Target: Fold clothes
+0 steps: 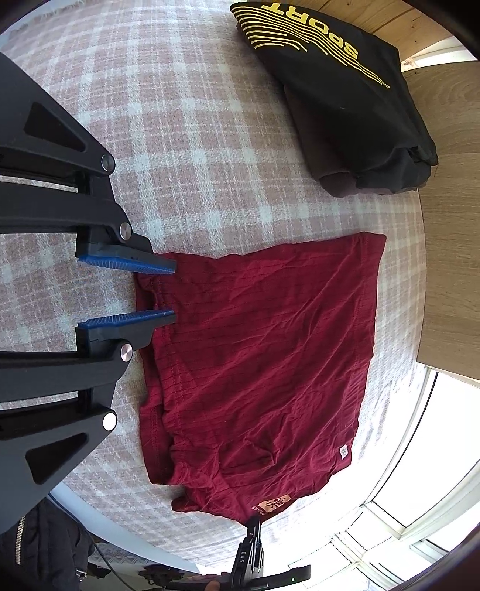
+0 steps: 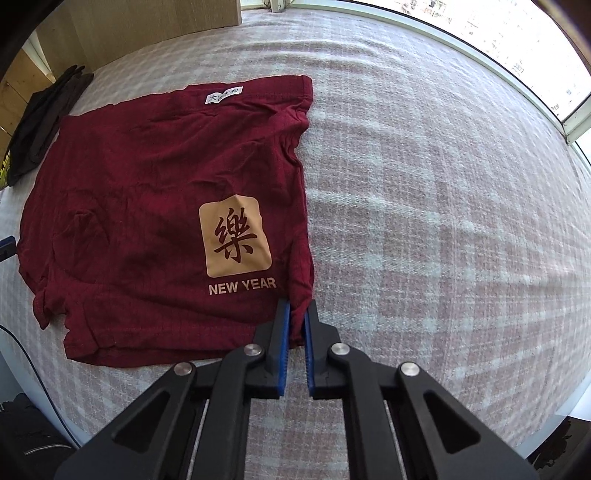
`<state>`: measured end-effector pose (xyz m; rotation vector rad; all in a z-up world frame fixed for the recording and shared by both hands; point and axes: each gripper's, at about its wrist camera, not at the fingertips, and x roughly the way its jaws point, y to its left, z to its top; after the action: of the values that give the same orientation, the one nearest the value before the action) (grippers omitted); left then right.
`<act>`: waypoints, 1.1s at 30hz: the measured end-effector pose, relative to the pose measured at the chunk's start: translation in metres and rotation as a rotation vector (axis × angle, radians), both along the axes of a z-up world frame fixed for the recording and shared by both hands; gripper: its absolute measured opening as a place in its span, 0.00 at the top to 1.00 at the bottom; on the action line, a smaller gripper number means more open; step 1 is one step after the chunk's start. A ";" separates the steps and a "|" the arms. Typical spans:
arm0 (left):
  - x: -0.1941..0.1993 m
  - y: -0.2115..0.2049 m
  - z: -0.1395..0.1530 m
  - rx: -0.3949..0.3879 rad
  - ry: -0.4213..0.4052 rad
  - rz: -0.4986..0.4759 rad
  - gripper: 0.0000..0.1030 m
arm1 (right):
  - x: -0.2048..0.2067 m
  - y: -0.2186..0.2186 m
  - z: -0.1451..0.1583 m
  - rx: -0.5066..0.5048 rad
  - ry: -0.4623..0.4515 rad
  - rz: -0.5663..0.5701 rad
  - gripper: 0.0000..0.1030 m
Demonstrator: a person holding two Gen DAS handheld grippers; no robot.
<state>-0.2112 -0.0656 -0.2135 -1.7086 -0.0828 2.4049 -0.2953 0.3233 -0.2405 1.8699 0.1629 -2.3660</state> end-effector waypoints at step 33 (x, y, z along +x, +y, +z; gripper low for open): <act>0.030 0.054 0.045 -0.091 0.106 -0.062 0.67 | 0.059 -0.072 0.042 0.257 0.144 0.014 0.54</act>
<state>-0.1810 -0.0113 -0.1689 -1.5912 0.0947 2.4836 -0.2363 0.2514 -0.1988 1.7869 0.5143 -2.5754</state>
